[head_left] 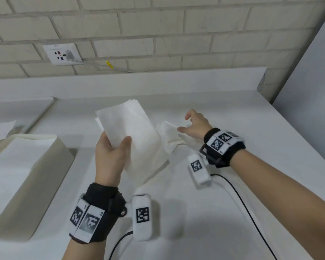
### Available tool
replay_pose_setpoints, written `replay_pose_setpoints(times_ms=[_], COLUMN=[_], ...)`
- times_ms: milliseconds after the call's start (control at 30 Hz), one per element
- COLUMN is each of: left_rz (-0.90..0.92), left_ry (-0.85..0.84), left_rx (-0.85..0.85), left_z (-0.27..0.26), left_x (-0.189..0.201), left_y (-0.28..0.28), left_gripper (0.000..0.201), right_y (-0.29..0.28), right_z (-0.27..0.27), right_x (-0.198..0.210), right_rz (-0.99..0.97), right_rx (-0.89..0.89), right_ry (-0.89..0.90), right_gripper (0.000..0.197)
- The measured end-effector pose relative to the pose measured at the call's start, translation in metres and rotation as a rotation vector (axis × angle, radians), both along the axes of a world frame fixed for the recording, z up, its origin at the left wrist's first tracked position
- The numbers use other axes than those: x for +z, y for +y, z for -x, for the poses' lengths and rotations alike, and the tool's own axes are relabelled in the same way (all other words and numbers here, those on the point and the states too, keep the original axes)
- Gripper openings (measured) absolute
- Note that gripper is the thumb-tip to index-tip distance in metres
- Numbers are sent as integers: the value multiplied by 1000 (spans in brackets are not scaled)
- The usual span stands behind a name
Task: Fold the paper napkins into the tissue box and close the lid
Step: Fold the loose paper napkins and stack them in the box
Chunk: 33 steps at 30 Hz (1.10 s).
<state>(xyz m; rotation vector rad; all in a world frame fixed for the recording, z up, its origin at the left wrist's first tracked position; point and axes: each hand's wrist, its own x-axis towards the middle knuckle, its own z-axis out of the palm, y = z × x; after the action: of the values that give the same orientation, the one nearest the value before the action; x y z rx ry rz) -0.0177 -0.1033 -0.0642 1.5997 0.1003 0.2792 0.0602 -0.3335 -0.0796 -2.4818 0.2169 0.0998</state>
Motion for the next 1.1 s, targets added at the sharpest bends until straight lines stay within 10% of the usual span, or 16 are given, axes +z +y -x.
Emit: replay_pose_setpoints(times_ms=[167, 533, 767, 933, 1100], left_rz=[18, 126, 80, 65, -77], left_ry=[11, 128, 55, -38, -15], left_rx=[-9, -145, -73, -89, -23], left_z=[1, 0, 0, 0, -6], left_x=[1, -4, -2, -7, -11], left_y=[7, 3, 4, 6, 4], left_gripper=[22, 18, 26, 72, 42], right_y=[9, 18, 9, 0, 2], right_z=[-9, -25, -27, -12, 14], right_x=[-14, -14, -12, 3, 37], right_rz=[308, 425, 45, -291, -449], right_rx=[226, 238, 190, 48, 47], right_ry=[183, 105, -133, -284, -426], right_gripper=[78, 24, 29, 24, 18])
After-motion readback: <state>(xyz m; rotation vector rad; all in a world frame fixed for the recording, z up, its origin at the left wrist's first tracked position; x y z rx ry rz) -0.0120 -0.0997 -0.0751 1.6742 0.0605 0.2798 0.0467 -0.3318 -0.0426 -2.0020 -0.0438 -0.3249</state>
